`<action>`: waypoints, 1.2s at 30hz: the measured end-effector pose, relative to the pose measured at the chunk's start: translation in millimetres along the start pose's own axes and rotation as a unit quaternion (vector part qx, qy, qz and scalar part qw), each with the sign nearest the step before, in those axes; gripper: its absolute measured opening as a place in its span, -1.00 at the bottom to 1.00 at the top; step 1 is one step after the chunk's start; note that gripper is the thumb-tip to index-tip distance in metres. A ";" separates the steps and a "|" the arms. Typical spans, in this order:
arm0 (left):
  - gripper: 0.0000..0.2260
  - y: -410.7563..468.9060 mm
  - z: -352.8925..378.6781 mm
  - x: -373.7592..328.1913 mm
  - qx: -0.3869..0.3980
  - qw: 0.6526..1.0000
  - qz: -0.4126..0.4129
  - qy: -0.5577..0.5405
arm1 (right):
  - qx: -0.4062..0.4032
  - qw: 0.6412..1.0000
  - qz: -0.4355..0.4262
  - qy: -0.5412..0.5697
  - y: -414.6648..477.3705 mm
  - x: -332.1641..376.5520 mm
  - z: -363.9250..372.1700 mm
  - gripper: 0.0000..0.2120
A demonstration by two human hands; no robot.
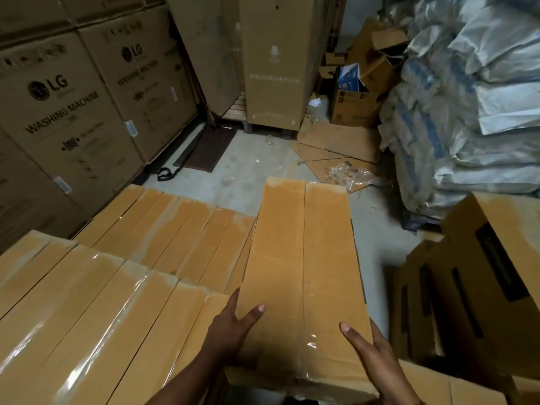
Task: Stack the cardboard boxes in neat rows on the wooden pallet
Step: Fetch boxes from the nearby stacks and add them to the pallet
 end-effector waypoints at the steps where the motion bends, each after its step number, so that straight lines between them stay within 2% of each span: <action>1: -0.13 18.0 3.3 -7.2 -0.003 1.000 -0.002 -0.007 | 0.001 1.000 -0.002 -0.006 17.3 13.8 -2.1 -0.19; 3: 0.00 56.3 12.2 -23.0 -0.012 1.000 -0.002 -0.016 | 0.011 1.000 -0.006 -0.020 54.8 44.0 -8.3 -0.26; 7: 0.12 134.1 29.8 -62.5 -0.032 0.999 -0.026 -0.013 | 0.024 0.997 -0.023 -0.065 127.2 123.8 -27.3 -0.34; 9: 0.23 172.2 35.1 -82.1 -0.049 0.998 -0.038 -0.023 | 0.040 0.994 -0.037 -0.091 160.6 168.6 -35.0 -0.33; 10: 0.22 188.4 36.9 -91.7 -0.054 0.997 -0.042 -0.027 | 0.048 0.992 -0.049 -0.106 175.6 190.3 -38.6 -0.30; 15: -0.21 260.9 43.5 -144.3 -0.098 0.992 -0.048 -0.070 | 0.077 0.982 -0.095 -0.145 246.4 286.6 -40.3 -0.10; 17: -0.26 292.3 38.9 -157.8 -0.114 0.989 -0.056 -0.080 | 0.087 0.977 -0.102 -0.163 276.3 317.7 -32.9 -0.11; 18: -0.22 309.3 36.3 -162.7 -0.120 0.987 -0.061 -0.093 | 0.097 0.974 -0.108 -0.172 291.6 332.9 -27.3 -0.17; 21: 0.12 363.9 23.8 -169.8 -0.130 0.985 -0.056 -0.101 | 0.113 0.965 -0.126 -0.200 336.5 381.7 -5.1 -0.36; 23: 0.18 400.7 15.5 -170.2 -0.139 0.982 -0.060 -0.109 | 0.125 0.960 -0.132 -0.214 367.3 414.4 14.4 -0.44; 26: 0.02 448.6 -0.2 -178.5 -0.161 0.978 -0.064 -0.119 | 0.142 0.950 -0.134 -0.244 414.9 458.8 45.0 -0.36; 29: -0.02 493.7 -18.0 -189.2 -0.199 0.970 -0.063 -0.123 | 0.158 0.943 -0.122 -0.265 458.0 501.8 75.2 -0.30; 32: -0.30 532.0 -34.9 -203.6 -0.230 0.962 -0.074 -0.129 | 0.193 0.933 -0.117 -0.280 499.3 535.6 102.0 -0.22; 36: -0.34 583.5 -52.0 -217.9 -0.274 0.946 -0.105 -0.140 | 0.220 0.923 -0.111 -0.295 546.0 590.6 139.2 -0.29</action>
Point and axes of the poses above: each hand's wrist, its own y-axis towards the middle knuckle, its own z-axis out of the palm, x = y × z, the point moved 3 cm from there along y, towards the middle knuckle, and after that the axes turned 9 degrees about z, right-handed, at the moved point
